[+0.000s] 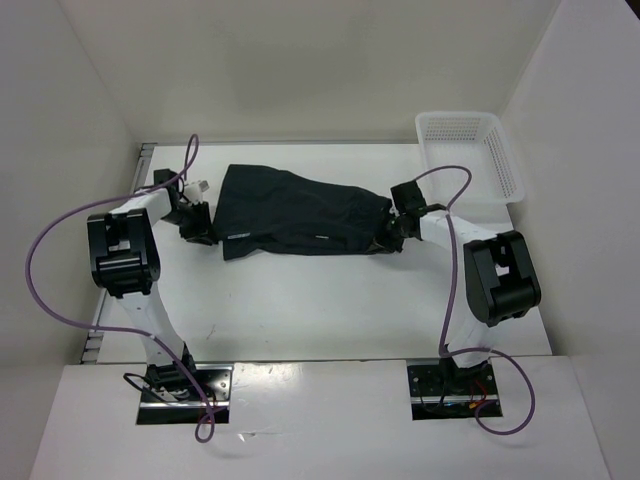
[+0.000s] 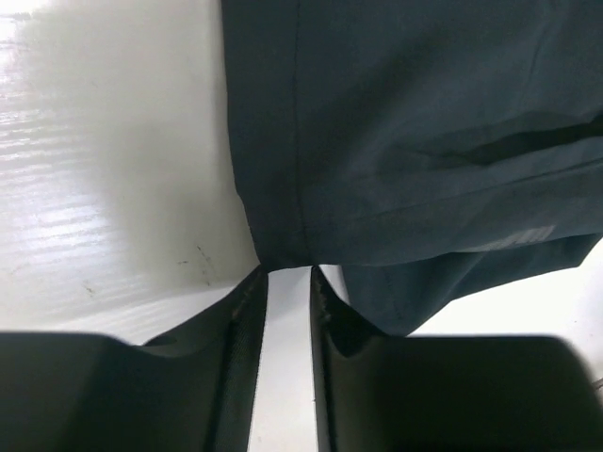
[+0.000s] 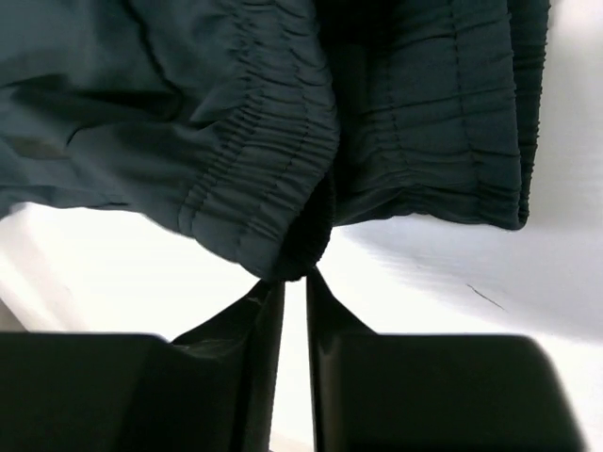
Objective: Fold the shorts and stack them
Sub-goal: Fold the shorts
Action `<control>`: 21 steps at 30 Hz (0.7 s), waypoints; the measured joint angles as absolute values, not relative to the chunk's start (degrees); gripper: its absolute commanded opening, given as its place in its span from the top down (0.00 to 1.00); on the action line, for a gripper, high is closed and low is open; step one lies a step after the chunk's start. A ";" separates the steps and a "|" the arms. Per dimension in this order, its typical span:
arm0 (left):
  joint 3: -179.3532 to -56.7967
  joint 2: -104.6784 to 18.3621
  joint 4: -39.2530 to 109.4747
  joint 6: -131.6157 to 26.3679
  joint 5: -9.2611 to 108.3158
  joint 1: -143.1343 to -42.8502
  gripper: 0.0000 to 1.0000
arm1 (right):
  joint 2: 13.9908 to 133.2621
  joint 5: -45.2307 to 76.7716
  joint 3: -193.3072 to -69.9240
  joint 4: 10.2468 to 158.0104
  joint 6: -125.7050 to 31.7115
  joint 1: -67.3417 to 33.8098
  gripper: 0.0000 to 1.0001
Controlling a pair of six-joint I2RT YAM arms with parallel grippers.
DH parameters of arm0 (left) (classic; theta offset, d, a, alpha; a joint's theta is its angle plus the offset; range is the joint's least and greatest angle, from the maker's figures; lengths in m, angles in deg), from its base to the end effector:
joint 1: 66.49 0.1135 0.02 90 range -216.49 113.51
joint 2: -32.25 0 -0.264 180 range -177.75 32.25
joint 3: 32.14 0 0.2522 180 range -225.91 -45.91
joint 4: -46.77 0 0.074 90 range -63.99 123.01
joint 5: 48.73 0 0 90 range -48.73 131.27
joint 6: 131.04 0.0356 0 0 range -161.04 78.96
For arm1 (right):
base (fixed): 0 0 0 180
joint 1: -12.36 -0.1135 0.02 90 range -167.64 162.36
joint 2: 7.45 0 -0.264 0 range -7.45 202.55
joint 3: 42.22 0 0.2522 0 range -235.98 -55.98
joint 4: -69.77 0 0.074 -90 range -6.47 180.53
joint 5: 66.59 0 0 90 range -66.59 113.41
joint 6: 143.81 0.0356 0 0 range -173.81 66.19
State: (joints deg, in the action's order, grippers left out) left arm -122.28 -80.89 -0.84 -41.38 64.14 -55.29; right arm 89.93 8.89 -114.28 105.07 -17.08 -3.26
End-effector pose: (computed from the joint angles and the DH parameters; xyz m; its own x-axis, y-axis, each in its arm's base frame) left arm 0.3866 0.0624 0.1570 -0.9250 -0.1887 -0.3298 -0.0579 0.9278 -0.3686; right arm 0.3203 0.0988 0.1729 -0.8993 0.3497 -0.2625 0.1980 0.8610 0.4685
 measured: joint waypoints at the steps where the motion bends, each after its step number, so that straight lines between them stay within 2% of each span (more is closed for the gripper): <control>1: -122.46 -81.11 -0.82 -41.47 64.23 -55.29 0.74 | 89.93 8.89 -114.74 105.01 -17.32 -3.26 0.88; 3: -122.83 -81.53 -0.62 -41.49 64.34 -55.29 0.86 | 89.93 8.91 -115.64 104.94 -17.54 -3.26 0.92; 8: -123.49 -82.10 0.06 -41.43 64.53 -55.36 1.00 | 89.91 9.00 -117.32 105.25 -18.44 -3.26 0.95; 21: -127.44 -77.44 -1.76 -41.34 67.57 -55.55 1.00 | 88.40 9.46 -123.62 107.17 -20.71 -3.26 0.95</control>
